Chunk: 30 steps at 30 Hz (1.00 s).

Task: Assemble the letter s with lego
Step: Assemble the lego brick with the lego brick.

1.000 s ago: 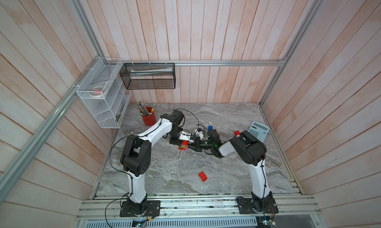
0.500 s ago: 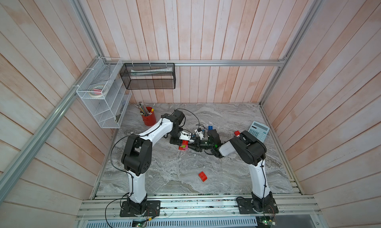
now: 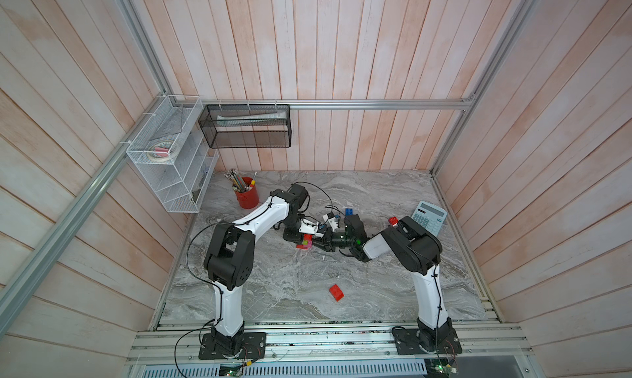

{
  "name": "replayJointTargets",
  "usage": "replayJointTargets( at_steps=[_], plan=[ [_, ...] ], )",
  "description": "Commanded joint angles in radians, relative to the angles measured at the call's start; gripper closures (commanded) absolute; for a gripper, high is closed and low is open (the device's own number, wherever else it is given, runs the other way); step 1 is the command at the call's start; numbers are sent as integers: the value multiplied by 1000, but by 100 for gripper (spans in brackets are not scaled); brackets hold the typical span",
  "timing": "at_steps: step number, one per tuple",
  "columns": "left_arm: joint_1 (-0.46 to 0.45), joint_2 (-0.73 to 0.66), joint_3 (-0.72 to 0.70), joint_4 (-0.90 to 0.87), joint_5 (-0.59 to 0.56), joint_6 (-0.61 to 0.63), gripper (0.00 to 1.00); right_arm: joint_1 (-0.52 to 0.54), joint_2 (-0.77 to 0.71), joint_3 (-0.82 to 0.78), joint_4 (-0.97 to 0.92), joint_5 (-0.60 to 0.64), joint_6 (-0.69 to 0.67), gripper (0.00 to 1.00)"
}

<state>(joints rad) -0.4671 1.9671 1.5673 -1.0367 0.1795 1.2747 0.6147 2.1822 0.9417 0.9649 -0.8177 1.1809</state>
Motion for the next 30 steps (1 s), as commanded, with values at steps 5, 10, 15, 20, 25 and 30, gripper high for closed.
replayJointTargets(
  at_steps=[5, 10, 15, 20, 25, 30],
  plan=[
    [-2, -6, 22, -10, 32, -17, 44, 3, 40, -29, -132, 17, -14, 46],
    [6, -23, 30, -6, 55, -33, 36, -2, 42, -32, -58, -15, 13, 42],
    [10, -42, 30, 1, 76, -50, 31, -7, 34, -25, -8, -45, 27, 41],
    [15, -68, 20, 24, 101, -58, 27, -12, 24, -27, 16, -61, 28, 40],
    [20, -71, 28, 15, 110, -64, 24, -18, 13, -28, 34, -72, 27, 36],
    [22, -78, 35, 4, 132, -67, 21, -28, -3, -23, 19, -71, 8, 34]
  ],
)
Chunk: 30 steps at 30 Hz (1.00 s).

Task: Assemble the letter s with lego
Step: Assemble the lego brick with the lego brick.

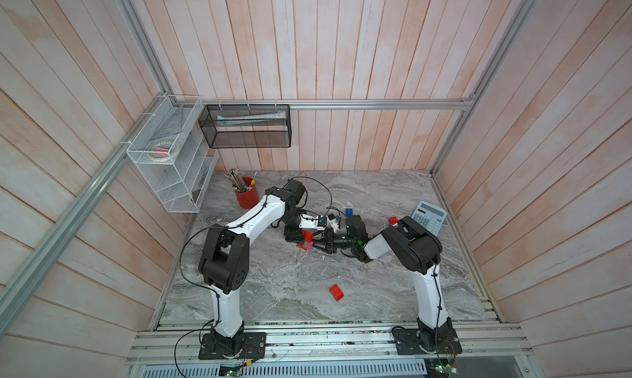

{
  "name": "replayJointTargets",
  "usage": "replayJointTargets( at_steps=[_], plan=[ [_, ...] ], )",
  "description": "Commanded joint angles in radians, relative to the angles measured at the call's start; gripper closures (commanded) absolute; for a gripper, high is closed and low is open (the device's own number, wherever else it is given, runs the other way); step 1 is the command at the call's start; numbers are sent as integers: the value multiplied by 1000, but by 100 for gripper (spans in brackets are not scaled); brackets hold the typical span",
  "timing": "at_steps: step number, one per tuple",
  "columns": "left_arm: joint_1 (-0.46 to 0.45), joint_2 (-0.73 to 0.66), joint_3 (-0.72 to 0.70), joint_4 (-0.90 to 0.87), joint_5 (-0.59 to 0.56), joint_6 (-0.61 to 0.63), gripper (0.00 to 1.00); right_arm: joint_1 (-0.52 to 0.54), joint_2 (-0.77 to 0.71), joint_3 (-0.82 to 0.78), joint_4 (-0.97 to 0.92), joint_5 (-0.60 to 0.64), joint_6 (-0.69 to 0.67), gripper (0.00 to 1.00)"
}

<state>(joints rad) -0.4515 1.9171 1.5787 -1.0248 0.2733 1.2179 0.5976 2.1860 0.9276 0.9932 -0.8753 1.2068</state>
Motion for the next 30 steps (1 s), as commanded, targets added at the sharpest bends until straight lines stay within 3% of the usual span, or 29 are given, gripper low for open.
replayJointTargets(
  at_steps=[1, 12, 18, 24, 30],
  plan=[
    [7, -29, 26, -7, 38, -13, 20, -14, -9, -13, -6, -13, -16, 34],
    [9, -80, 24, -41, 61, -57, 12, -59, -86, -85, -43, -20, -169, 32],
    [24, -165, -29, -15, 93, -118, 10, -63, -190, -130, -156, 52, -557, 32],
    [57, -265, -122, 64, 159, -214, 9, -39, -257, -236, 39, 168, -817, 31],
    [101, -335, -207, 129, 206, -265, 8, -5, -220, -279, 213, 224, -1026, 27]
  ],
)
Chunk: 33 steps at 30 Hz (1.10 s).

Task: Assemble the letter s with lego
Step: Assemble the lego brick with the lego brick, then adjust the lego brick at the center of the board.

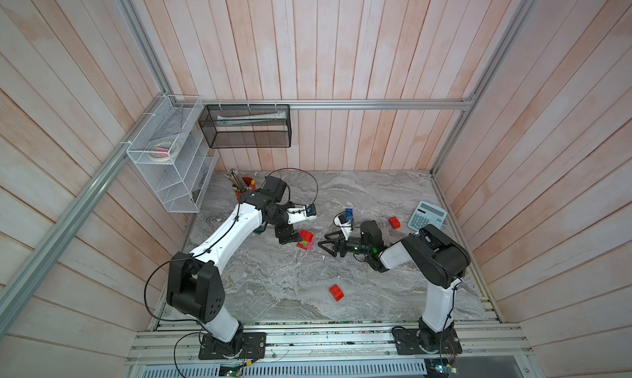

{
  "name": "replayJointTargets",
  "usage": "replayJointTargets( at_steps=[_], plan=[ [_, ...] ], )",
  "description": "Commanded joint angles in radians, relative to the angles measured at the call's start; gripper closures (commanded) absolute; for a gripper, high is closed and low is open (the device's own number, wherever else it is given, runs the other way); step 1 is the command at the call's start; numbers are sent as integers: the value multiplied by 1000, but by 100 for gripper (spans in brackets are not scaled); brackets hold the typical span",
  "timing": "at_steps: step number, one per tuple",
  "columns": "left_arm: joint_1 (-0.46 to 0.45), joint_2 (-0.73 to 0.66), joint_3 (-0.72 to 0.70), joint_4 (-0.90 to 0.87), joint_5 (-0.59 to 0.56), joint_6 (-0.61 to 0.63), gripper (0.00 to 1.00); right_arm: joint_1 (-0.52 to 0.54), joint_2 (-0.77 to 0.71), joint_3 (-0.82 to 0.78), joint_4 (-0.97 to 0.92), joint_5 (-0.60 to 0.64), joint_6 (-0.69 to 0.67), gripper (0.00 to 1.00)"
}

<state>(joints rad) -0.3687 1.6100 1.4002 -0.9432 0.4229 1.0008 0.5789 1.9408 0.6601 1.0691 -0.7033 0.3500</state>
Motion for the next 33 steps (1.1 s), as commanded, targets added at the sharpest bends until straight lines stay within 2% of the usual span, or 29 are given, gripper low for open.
replayJointTargets(
  at_steps=[1, 4, 12, 19, 27, 33],
  plan=[
    [26, -32, -36, 48, 60, -48, 8, 16, 39, -9, 156, 54, -185, 27],
    [36, -35, -49, 30, 45, -46, 8, 35, 75, 5, 209, 59, -229, 26],
    [56, -53, -73, 25, 30, -41, 8, 84, 153, 82, 168, 98, -315, 27],
    [62, -63, -102, 30, 28, -41, 8, 116, 192, 141, 106, 159, -344, 32],
    [67, -67, -115, 26, 18, -28, 8, 130, 221, 169, 82, 169, -375, 40],
    [69, -57, -115, 24, 16, -24, 8, 137, 225, 159, 84, 179, -389, 41]
  ],
)
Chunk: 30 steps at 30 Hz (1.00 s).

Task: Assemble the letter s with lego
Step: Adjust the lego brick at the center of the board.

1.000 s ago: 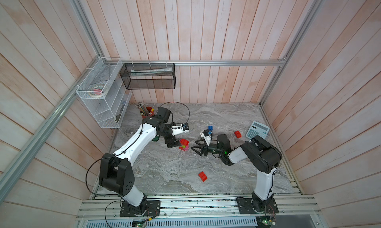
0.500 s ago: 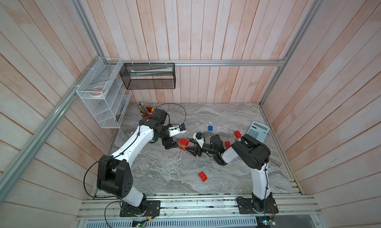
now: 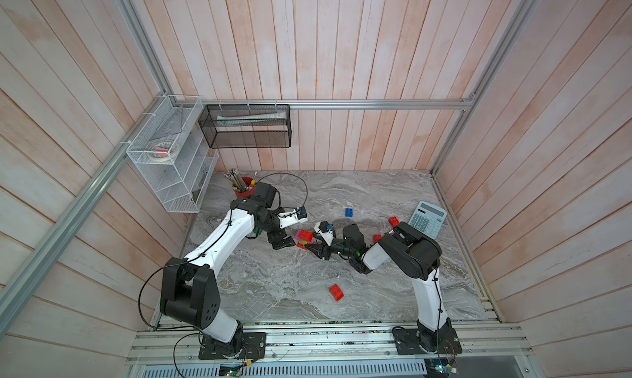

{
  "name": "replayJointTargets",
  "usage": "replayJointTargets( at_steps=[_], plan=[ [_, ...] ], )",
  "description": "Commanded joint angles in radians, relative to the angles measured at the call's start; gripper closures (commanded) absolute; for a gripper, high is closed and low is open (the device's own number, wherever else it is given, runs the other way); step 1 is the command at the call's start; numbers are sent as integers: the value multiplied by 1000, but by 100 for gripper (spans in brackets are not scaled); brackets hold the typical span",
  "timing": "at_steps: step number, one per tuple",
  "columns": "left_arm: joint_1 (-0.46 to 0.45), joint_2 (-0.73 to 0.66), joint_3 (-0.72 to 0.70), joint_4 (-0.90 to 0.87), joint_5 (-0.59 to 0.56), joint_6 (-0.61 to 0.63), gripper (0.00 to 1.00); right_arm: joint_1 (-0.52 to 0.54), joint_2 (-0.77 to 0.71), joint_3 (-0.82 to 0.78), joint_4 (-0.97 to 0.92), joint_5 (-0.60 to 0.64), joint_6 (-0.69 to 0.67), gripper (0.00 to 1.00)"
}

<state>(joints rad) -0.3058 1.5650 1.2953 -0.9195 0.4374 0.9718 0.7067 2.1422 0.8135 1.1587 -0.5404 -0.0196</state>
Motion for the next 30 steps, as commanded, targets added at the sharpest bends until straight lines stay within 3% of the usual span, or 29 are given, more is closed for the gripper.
replayJointTargets(
  at_steps=[1, 8, 16, 22, 30],
  plan=[
    [6, -9, -9, 1, 2, 5, 8, 10, 24, 3, -2, 17, -18, 41],
    [5, 5, -2, -1, 1, 5, 8, 13, 25, -3, -6, 28, -23, 51],
    [7, 17, 0, -3, 0, 10, 8, 16, 23, -10, -13, 39, -37, 53],
    [6, 17, -2, -2, 0, 10, 8, 16, 16, -11, -8, 27, -28, 61],
    [9, 2, 7, 1, 8, 1, 8, 2, -37, 0, -41, -29, 79, 67]
  ],
)
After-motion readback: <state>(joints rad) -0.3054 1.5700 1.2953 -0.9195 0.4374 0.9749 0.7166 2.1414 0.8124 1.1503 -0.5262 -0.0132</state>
